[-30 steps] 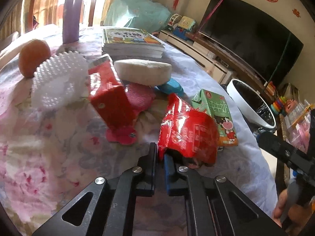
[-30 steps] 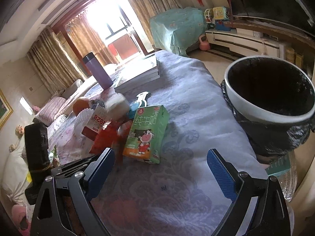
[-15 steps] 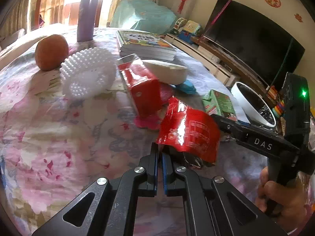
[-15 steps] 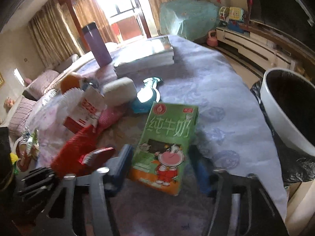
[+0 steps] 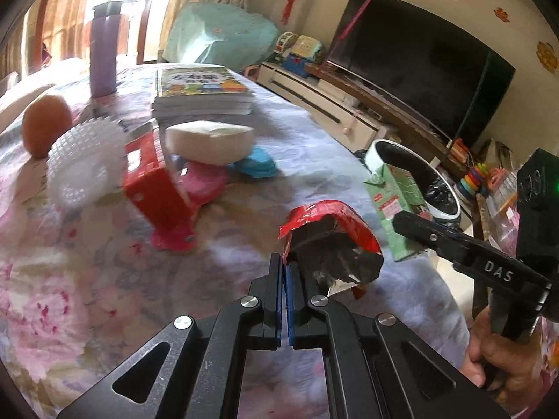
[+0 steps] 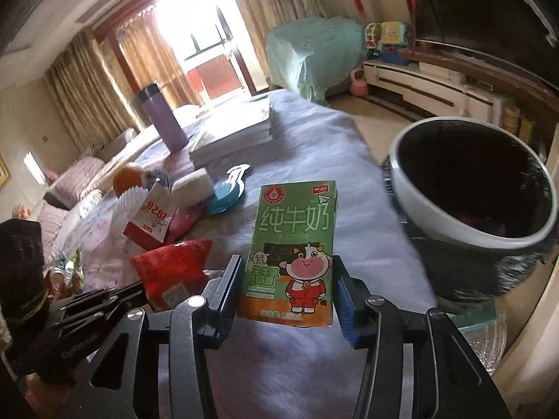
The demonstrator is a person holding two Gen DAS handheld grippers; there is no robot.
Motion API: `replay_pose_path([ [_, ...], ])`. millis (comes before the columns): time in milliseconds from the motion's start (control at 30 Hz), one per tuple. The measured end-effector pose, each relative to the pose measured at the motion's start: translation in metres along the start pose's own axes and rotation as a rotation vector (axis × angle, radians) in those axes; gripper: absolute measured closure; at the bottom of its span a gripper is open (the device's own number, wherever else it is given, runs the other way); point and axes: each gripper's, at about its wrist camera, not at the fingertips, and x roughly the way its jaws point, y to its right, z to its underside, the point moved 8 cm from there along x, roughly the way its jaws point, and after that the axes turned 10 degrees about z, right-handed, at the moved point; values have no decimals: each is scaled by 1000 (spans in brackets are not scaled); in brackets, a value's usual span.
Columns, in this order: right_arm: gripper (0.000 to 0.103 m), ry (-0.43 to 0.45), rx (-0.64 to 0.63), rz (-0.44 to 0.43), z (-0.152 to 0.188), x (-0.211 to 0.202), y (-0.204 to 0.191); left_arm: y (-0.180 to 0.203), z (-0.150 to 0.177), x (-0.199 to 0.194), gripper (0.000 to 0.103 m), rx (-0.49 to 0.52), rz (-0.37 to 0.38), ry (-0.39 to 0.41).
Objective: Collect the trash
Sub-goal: 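Carry the red bag and milk carton toward the trash bin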
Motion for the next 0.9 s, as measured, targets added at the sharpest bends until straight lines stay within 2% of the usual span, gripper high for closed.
replay_pose_path([
  [367,54,55,71,29,-10,-27,40,41,-12,13,103,58,38,7],
  [900,54,97,137,78,-18,-43,88,87,-37,47,103,132,83,4],
])
